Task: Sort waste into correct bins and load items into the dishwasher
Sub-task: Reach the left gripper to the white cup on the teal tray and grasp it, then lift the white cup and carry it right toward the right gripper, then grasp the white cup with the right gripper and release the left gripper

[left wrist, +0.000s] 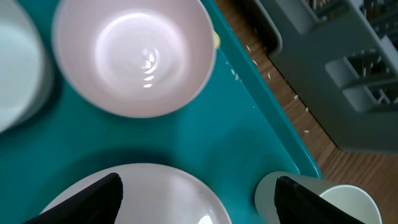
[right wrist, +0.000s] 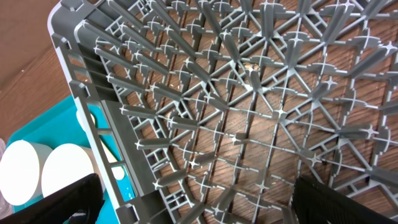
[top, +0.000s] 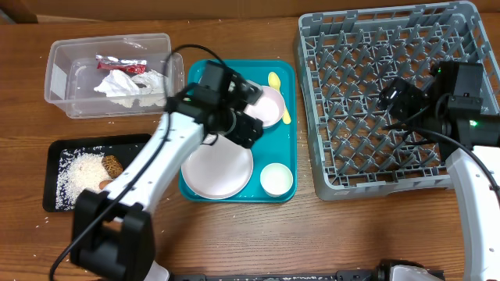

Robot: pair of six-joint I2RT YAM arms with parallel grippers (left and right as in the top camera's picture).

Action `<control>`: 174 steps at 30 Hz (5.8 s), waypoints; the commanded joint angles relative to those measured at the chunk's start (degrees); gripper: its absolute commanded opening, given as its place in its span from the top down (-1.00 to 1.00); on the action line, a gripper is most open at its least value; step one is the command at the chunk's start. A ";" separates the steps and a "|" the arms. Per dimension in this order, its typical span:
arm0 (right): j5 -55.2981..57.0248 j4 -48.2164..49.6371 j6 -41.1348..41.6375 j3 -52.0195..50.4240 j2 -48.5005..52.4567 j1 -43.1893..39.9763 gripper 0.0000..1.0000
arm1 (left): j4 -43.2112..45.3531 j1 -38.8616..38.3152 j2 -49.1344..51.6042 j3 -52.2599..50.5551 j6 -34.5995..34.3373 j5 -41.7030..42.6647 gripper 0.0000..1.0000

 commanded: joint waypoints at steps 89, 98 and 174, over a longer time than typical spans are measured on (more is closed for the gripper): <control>-19.78 5.84 -0.15 1.49 -1.01 -0.11 -1.00 | -29.14 2.95 9.90 33.51 4.98 17.35 0.92; -32.15 15.13 -0.42 1.49 -0.98 0.15 -1.00 | -25.27 9.90 10.03 33.33 3.91 30.14 0.92; -54.55 61.18 -2.45 1.49 17.03 18.53 -0.93 | -14.99 13.88 20.55 33.11 -14.49 72.89 0.92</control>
